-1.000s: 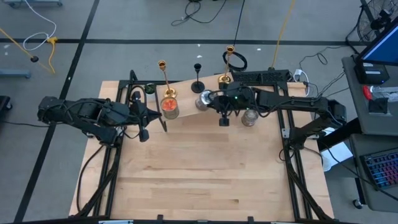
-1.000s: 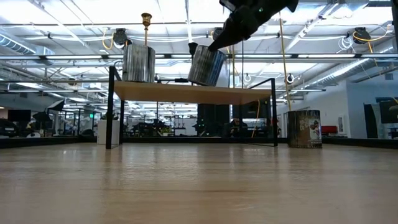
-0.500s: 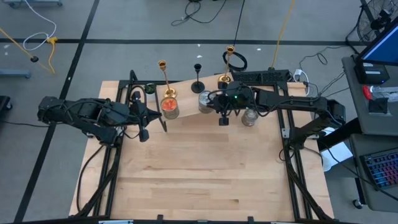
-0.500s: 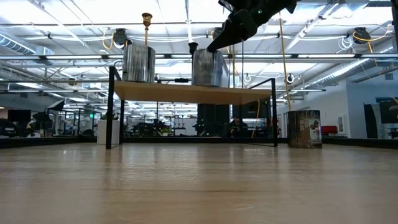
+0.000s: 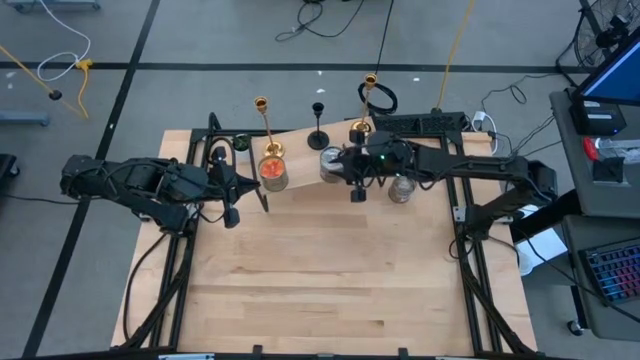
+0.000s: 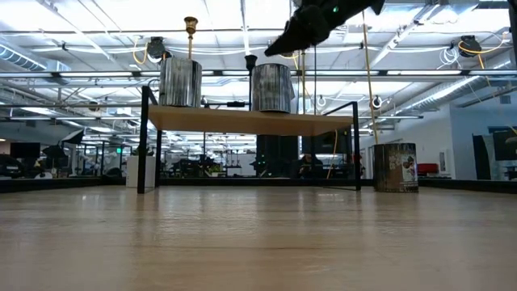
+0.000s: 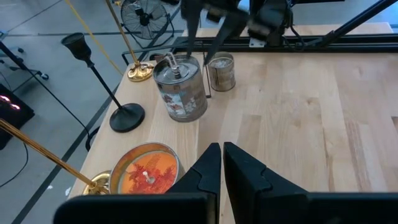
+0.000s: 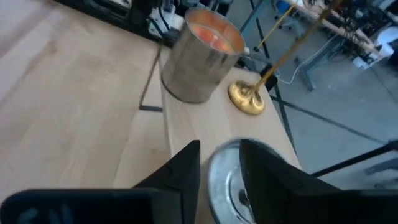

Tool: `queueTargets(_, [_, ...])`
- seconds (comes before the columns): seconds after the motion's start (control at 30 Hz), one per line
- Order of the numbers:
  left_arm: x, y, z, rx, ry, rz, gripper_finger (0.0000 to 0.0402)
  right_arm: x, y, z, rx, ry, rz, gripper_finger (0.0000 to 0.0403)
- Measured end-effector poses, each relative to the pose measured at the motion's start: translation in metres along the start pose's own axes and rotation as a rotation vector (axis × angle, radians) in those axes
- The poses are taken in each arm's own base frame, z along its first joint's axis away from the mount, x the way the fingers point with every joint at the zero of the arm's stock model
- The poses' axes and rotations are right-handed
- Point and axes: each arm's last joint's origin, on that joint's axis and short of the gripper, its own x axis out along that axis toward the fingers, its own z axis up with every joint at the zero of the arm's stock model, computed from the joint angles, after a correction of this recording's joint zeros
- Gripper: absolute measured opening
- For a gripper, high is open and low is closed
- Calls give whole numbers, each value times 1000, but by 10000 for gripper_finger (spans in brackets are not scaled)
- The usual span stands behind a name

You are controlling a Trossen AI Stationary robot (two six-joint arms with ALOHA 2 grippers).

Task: Pick & Place candle stick holders
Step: Put the bottom silver scented candle on the shelf

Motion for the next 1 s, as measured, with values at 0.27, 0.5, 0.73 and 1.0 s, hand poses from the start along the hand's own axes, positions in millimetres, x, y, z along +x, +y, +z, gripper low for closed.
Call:
queueTargets(0.27, [0, 0, 0, 0, 2, 0, 26, -37, 26, 12, 49, 60, 76, 102])
queueTargets(0.5, [0, 0, 0, 0, 1, 0, 26, -28, 36, -19, 130, 161, -20, 97])
queueTargets(0.73, [0, 0, 0, -3, 0, -1, 26, -10, 34, -59, 99, 113, -188, 96])
queueTargets(1.0, [0, 0, 1, -6, -6, -1, 26, -7, 24, -71, 140, 1, -204, 96])
